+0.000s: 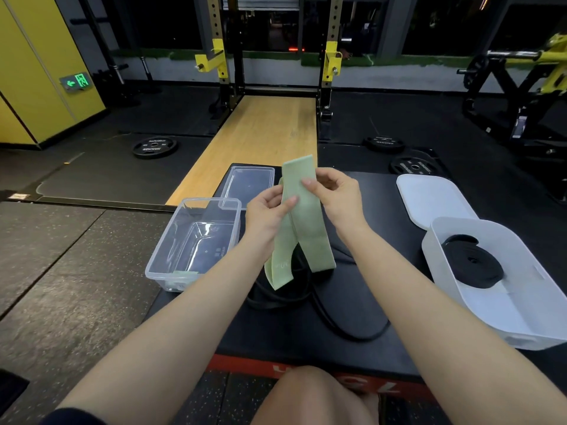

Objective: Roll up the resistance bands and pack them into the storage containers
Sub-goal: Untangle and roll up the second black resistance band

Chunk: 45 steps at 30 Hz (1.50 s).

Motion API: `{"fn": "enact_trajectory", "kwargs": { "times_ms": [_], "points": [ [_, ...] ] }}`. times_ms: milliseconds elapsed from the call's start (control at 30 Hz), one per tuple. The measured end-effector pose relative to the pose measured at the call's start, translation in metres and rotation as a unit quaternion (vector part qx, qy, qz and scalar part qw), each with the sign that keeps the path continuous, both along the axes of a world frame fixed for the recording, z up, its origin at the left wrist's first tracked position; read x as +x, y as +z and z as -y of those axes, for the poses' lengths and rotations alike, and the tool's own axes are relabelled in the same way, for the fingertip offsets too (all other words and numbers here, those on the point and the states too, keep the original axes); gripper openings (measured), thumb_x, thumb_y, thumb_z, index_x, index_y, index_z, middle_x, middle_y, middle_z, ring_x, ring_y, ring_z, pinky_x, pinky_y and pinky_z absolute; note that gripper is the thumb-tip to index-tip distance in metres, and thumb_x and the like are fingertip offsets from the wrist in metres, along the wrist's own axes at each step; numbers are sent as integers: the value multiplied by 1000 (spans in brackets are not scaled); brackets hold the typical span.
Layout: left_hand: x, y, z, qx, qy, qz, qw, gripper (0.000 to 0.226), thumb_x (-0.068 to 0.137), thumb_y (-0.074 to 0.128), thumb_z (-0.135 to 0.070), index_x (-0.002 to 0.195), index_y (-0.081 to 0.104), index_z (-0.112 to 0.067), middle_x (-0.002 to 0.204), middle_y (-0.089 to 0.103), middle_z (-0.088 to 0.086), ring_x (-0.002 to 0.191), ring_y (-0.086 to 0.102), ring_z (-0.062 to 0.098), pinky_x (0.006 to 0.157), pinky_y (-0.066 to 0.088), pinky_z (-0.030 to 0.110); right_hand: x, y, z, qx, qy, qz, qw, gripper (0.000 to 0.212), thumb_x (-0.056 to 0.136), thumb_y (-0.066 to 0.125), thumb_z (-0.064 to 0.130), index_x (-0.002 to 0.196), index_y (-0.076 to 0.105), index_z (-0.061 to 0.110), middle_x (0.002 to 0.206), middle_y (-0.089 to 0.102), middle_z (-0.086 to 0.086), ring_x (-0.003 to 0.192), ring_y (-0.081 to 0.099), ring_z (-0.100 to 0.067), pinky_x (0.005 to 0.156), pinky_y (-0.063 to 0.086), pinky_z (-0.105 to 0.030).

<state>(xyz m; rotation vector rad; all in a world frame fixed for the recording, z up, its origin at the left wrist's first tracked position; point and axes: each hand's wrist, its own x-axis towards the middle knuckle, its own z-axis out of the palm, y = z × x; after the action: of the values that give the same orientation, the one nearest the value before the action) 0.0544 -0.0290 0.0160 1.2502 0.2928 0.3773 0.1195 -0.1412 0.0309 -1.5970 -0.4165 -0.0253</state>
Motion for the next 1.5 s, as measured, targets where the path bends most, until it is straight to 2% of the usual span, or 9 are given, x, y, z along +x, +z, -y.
{"fn": "enact_trajectory", "kwargs": {
  "times_ms": [200, 500, 633, 833, 933, 1100, 1267, 1367, 1500],
  "points": [
    [10, 8, -8, -94, 1, -22, 995, 27, 90, 59, -5, 117, 59, -4, 93, 70, 5, 72, 69, 14, 62, 57, 24, 6, -38, 15, -40, 105, -137, 984, 33, 93, 54, 44, 101, 68, 14, 110, 68, -9, 107, 63, -27, 95, 49, -41],
    [34, 6, -25, -162, 22, -114, 980, 20, 95, 51, -8, 115, 57, -8, 87, 63, 6, 74, 62, 16, 57, 52, 30, 10, -50, 13, -92, 171, -134, 972, 13, 90, 63, 10, 93, 68, 22, 95, 72, 0, 87, 67, -15, 85, 54, -34],
    [39, -2, -40, -71, 0, -169, 983, 11, 92, 57, -9, 101, 60, -2, 88, 65, 8, 73, 63, 14, 54, 55, 20, 11, -46, 10, -122, 136, -79, 980, 15, 89, 63, 12, 84, 67, 26, 81, 68, 7, 72, 61, -6, 71, 49, -22],
    [35, -16, -55, 249, 13, -213, 945, 49, 79, 70, -45, 113, 52, -15, 118, 56, 3, 105, 56, 17, 90, 48, 32, 21, -44, 3, -187, 112, -14, 976, 10, 87, 65, 21, 84, 67, 31, 93, 70, -8, 92, 63, -31, 84, 50, -44],
    [29, -7, -51, 379, -73, -93, 918, 32, 79, 72, -37, 106, 58, -28, 113, 56, -6, 100, 55, 7, 85, 44, 20, 28, -44, -1, -203, 116, 12, 972, 4, 86, 66, 25, 88, 68, 21, 93, 67, -16, 90, 60, -36, 84, 49, -49],
    [43, -4, -45, 509, -76, -114, 850, 18, 81, 71, -24, 98, 67, -26, 87, 62, -12, 77, 54, 0, 63, 40, 12, 38, -43, -6, -182, 77, 16, 980, 23, 80, 70, 33, 89, 64, 13, 91, 64, -16, 79, 56, -23, 75, 48, -40],
    [65, 3, -47, 405, -1, -94, 909, 20, 81, 70, -16, 101, 68, -15, 89, 65, -4, 81, 57, 7, 72, 46, 16, 37, -48, -3, -181, -86, 92, 975, 29, 82, 72, 27, 106, 57, 20, 105, 50, 9, 96, 49, -6, 74, 35, -1],
    [75, 8, -47, 259, -21, -77, 963, 24, 82, 70, -11, 105, 65, -7, 98, 69, 8, 85, 64, 18, 80, 55, 33, 37, -53, -4, -203, -86, 130, 967, 47, 85, 68, 31, 127, 51, 19, 126, 45, 8, 117, 42, -7, 89, 33, -5],
    [89, 2, -50, 121, 2, -92, 988, 30, 87, 65, -8, 115, 59, 0, 103, 65, 10, 84, 65, 19, 64, 58, 24, 50, -61, -14, -306, -81, 194, 929, 60, 93, 57, 32, 145, 34, 16, 153, 28, 1, 142, 20, -14, 115, 18, -29]
  ]
}}
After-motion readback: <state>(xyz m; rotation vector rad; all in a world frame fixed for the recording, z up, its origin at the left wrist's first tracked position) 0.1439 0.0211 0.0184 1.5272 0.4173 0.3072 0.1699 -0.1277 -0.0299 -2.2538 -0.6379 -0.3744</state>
